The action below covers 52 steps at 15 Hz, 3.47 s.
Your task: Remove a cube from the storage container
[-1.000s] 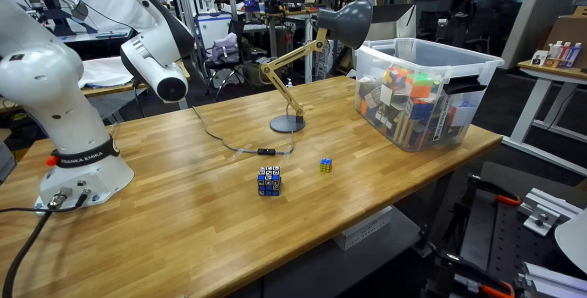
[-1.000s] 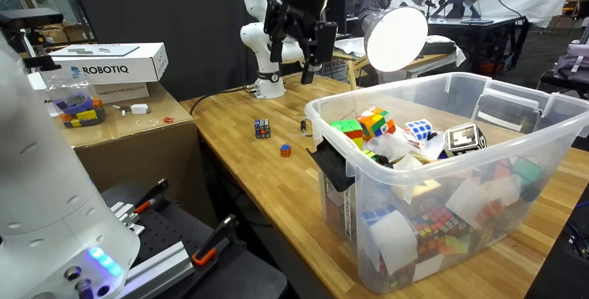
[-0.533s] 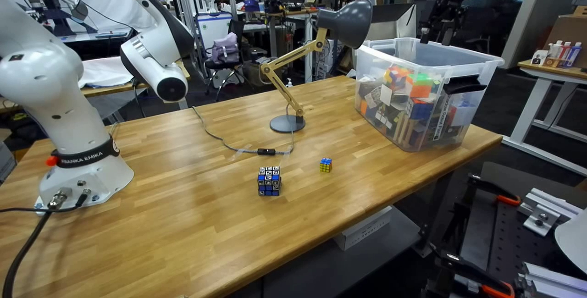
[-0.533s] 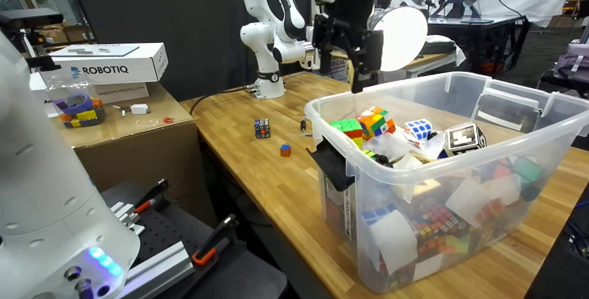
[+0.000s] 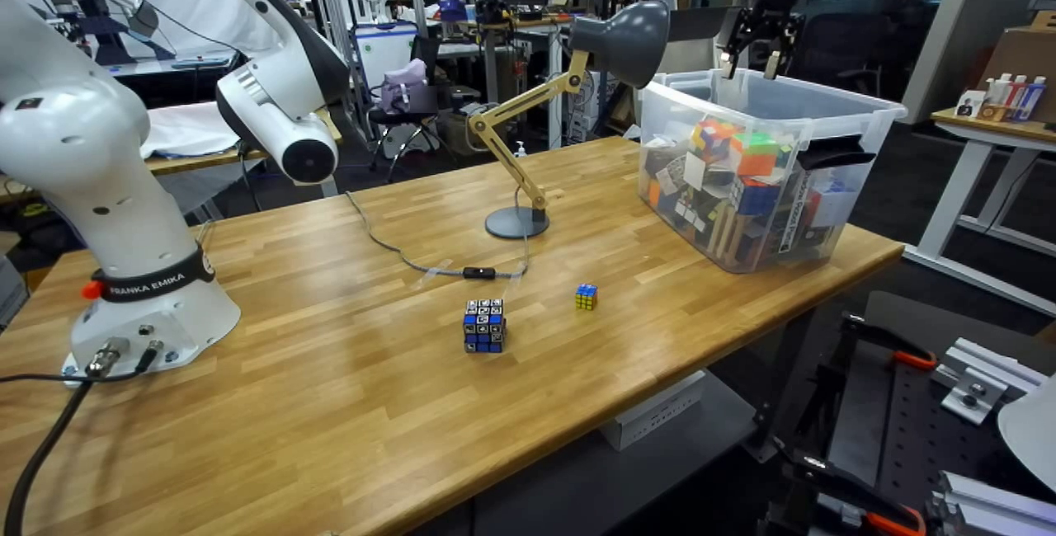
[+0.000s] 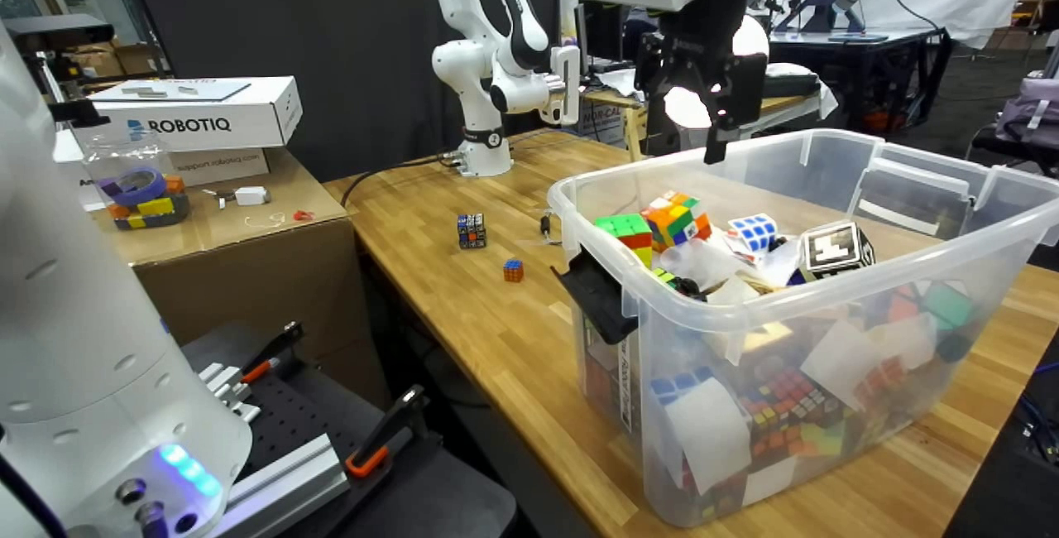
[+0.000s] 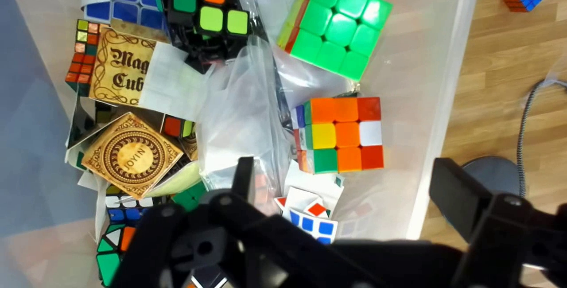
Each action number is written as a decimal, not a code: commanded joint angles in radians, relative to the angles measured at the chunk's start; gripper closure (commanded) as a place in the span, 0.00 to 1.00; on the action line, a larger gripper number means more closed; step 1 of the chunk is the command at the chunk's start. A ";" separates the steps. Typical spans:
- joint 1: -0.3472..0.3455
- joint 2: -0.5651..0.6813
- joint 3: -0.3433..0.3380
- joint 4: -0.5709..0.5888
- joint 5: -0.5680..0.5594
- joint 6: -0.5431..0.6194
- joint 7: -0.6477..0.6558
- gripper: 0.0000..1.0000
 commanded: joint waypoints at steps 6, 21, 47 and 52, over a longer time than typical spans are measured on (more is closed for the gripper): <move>-0.042 -0.002 0.041 0.003 -0.004 -0.003 0.003 0.00; -0.142 0.187 0.051 0.178 0.128 -0.059 0.117 0.00; -0.180 0.392 0.086 0.430 0.163 -0.032 0.319 0.00; -0.191 0.540 0.071 0.627 0.122 -0.045 0.562 0.00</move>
